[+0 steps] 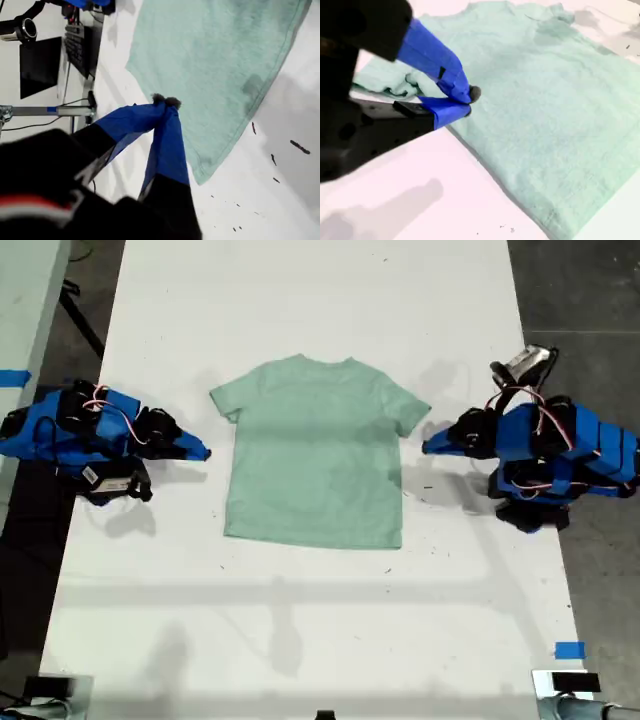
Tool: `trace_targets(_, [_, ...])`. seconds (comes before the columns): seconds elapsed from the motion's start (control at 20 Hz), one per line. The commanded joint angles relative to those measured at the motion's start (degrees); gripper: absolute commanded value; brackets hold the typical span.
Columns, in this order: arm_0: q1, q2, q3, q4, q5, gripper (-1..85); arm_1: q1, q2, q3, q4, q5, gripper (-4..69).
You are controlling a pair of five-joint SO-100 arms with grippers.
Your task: Fold t-shirt
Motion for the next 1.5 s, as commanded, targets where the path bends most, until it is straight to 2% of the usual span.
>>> trace_targets(0.0, [-3.60,-10.63,-10.81,0.09,3.96,0.0,2.81,-7.12,-12.30,2.20,-4.48,-1.0])
trace_targets(0.2, [-8.70,-23.91,-22.68,2.64,10.37,0.0,6.86,-21.88,-30.23,11.25,-10.81,-1.0])
trace_targets(0.5, [-19.95,-47.72,-46.76,13.62,22.24,0.0,17.67,-43.59,-55.28,27.69,-21.53,-1.0])
trace_targets(0.7, [-27.51,-62.23,-61.52,19.86,29.09,0.0,22.94,-51.42,-61.17,28.48,-27.86,-1.0])
trace_targets(1.0, [-33.13,-67.76,-63.98,20.21,32.52,0.0,30.41,-55.28,-58.89,28.39,-32.87,-0.4])
trace_targets(1.15, [-33.49,-68.91,-63.98,20.04,32.87,0.0,31.90,-55.02,-56.25,28.39,-32.70,21.6])
trace_targets(1.3, [-33.40,-70.31,-63.98,19.69,32.87,0.0,32.96,-55.02,-53.00,28.39,-31.90,32.2])
trace_targets(1.45, [-32.96,-71.10,-63.90,19.69,32.87,0.0,34.37,-55.02,-49.22,27.60,-31.38,37.7])
